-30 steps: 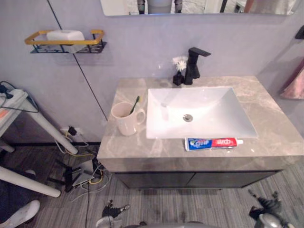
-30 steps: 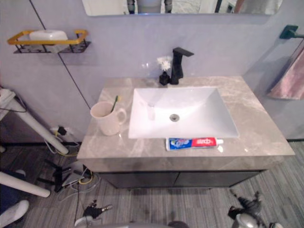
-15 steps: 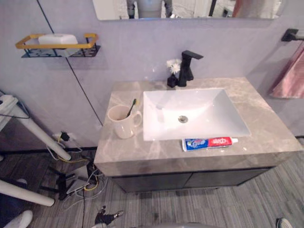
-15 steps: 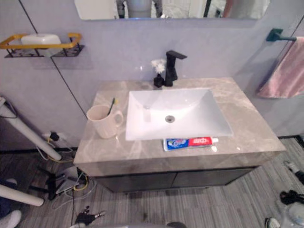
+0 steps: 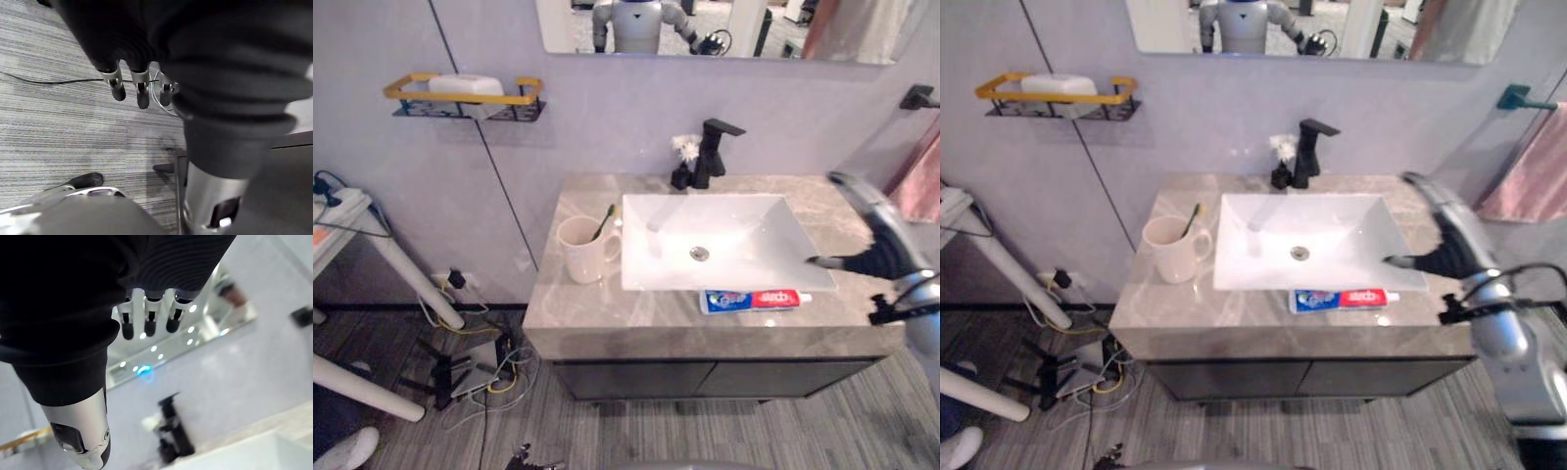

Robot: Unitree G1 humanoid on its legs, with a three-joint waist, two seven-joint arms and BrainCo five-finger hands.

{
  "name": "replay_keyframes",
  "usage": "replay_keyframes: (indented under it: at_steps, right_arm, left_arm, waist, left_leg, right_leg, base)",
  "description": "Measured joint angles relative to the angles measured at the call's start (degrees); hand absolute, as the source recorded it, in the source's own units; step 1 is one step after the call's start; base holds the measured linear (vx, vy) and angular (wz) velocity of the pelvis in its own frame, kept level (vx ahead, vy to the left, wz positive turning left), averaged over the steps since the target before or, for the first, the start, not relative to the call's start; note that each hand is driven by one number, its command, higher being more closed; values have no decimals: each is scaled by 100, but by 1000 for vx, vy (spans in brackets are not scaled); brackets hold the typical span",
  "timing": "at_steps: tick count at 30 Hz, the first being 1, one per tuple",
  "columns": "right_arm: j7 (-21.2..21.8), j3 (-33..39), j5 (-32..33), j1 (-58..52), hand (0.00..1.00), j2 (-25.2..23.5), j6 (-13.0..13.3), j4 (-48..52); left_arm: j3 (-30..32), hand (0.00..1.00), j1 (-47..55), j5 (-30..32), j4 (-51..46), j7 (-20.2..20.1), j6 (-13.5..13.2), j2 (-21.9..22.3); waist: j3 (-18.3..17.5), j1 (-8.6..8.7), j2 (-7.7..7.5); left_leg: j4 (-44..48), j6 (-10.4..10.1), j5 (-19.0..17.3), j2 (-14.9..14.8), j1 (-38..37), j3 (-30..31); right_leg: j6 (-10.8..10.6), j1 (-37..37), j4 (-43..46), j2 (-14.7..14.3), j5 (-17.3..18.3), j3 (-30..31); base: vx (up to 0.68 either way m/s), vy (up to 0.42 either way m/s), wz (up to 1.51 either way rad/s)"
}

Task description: Organize washtable

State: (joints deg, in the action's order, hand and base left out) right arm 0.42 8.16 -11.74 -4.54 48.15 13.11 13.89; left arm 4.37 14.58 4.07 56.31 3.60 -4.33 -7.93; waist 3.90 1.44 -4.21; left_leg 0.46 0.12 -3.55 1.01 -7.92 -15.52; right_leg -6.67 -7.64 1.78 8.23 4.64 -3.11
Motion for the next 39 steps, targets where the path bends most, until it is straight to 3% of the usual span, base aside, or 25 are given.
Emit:
replay_keyframes:
  at_steps: [4, 11, 16, 19, 26, 39]
  right_arm:
    - [382, -865, 243, 233, 0, 91, 25, -404]
    - [789, -1567, 386, 243, 0, 179, -4, -490]
    - [809, -1809, -407, 240, 0, 179, -102, -649]
    - [677, -1844, -1232, 237, 0, 176, -151, -693]
    - [323, -1748, -2228, 239, 0, 132, -351, -861]
    - [96, -981, -2564, 220, 0, -57, -566, -1030]
  left_arm:
    - [-65, 0, -28, -17, 152, -11, -56, -27]
    - [-200, 0, -68, -119, 332, -83, -65, -91]
    - [-207, 0, -64, -130, 499, -100, -56, -103]
    - [-234, 0, -64, -134, 506, -99, -49, -109]
    - [-264, 0, -64, -238, 503, -98, -46, -114]
    - [-259, 0, 1, -241, 498, -101, 26, -116]
  waist:
    - [-3, -93, -11]
    - [7, -135, -22]
    - [17, -183, -32]
    - [22, -213, -30]
    - [123, -199, -15]
    - [209, -27, -20]
  left_leg:
    - [6, 42, 27, 4, 66, 58]
    - [6, 98, 70, 77, 110, 149]
    - [6, 102, 73, 126, 109, 155]
    - [6, 106, 76, 159, 111, 186]
    - [1, 158, 109, 196, 152, 283]
    - [1, 160, 110, 200, 168, 400]
  right_leg:
    - [8, -2, -64, 9, -111, -169]
    - [-9, -3, -98, 106, -128, -301]
    - [-31, -3, -100, 169, -141, -331]
    - [-38, -7, -102, 202, -145, -379]
    - [-55, -21, -136, 236, -153, -500]
    - [-79, -65, -198, 234, -168, -627]
  base:
    - [-19, -6, 8]
    - [-44, 14, 7]
    - [-33, 37, 1]
    - [-1, 21, 3]
    - [8, 14, 6]
    - [7, -1, 2]
